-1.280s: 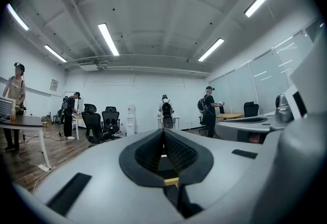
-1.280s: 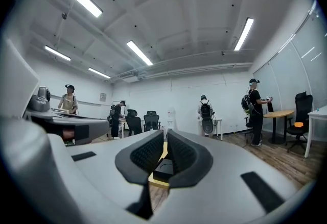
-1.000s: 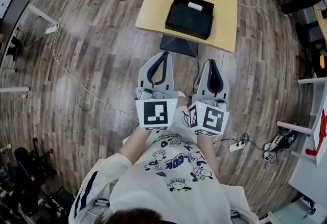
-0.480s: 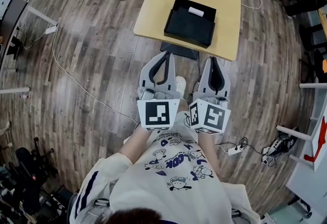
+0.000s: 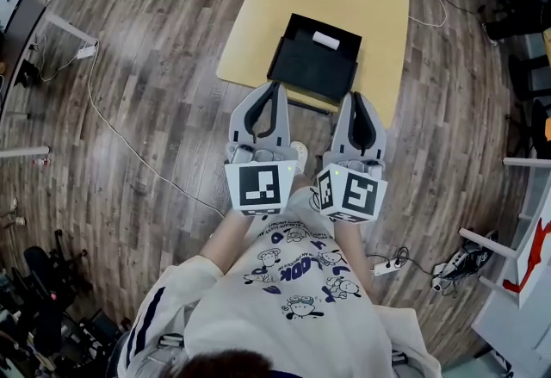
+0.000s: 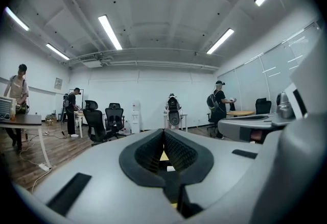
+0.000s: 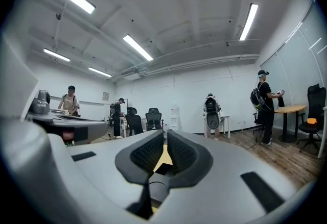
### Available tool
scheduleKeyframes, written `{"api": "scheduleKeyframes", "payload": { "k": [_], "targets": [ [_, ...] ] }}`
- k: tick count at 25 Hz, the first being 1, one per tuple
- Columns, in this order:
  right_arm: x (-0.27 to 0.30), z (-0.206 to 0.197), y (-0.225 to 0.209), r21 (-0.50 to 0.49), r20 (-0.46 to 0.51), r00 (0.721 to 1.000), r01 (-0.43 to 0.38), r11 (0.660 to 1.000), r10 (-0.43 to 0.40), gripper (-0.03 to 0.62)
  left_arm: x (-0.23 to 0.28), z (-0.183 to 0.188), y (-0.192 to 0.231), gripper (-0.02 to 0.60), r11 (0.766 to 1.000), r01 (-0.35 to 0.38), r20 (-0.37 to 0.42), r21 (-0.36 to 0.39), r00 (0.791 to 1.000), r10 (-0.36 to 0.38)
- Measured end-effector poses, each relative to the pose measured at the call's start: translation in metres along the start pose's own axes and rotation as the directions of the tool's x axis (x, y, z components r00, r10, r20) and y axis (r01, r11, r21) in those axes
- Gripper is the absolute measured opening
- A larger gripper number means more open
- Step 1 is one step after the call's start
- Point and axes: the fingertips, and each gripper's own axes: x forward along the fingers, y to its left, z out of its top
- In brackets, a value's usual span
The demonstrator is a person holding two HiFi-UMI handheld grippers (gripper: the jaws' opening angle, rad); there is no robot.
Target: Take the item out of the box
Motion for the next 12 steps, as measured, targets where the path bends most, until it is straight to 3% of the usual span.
{"api": "scheduleKeyframes", "payload": {
  "k": [12],
  "targets": [
    [0.092,0.007,-0.041,-0.007,0.001,0.995,-0.098,0.995,0.098,0.041,0.091,0.005,0.000,0.014,0.996,-0.087,-0.017,-0.005,0.996,0.087]
  ]
}}
